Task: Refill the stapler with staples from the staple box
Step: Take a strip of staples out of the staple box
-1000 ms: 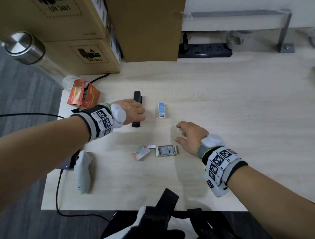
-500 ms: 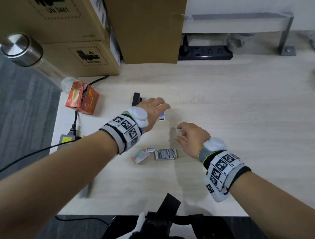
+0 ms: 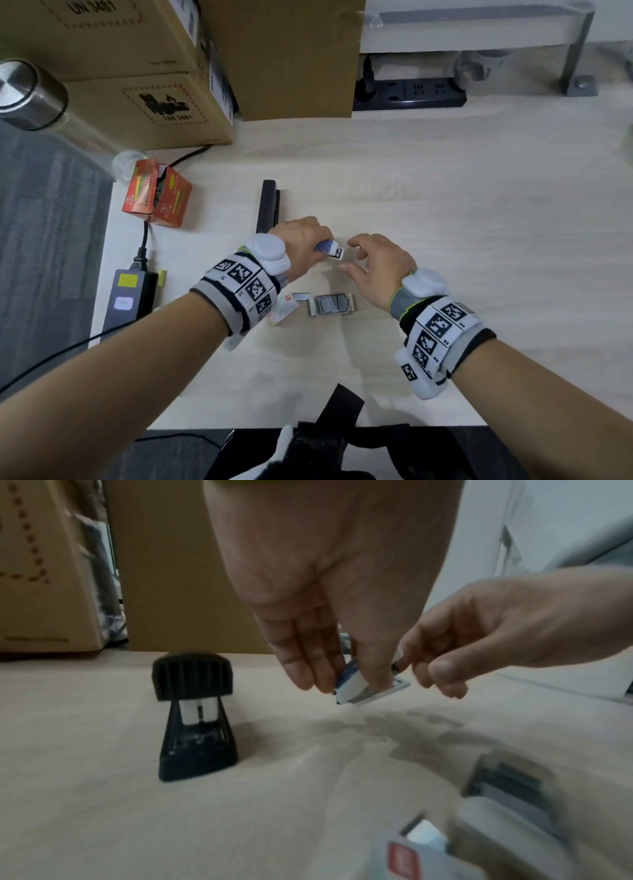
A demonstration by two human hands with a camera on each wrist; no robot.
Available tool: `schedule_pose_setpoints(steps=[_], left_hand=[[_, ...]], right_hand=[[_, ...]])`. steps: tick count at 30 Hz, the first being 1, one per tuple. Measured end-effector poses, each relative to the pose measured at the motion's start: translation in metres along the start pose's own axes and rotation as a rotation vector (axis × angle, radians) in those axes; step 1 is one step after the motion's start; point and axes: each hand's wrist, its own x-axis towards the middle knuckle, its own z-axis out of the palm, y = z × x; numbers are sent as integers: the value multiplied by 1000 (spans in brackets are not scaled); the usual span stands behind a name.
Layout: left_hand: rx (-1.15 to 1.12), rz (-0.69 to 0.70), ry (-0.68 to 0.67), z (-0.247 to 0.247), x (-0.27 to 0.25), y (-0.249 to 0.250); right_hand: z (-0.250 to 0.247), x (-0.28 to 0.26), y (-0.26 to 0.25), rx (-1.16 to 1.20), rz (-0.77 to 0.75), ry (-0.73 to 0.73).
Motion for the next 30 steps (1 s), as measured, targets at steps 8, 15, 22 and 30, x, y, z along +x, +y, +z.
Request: schedule_pose_setpoints(steps=[8, 15, 22, 30], left_hand=[[-17, -126, -64, 7, -20, -1], [-283, -190, 225, 23, -45, -14], [-608, -184, 398, 33, -59, -22], [-862, -343, 263, 39, -59, -35]], right_hand=[[12, 10, -19, -63, -33, -72], [20, 19, -35, -19, -76, -97], [20, 21, -28, -25, 78, -105], [27, 20, -20, -75, 76, -127]])
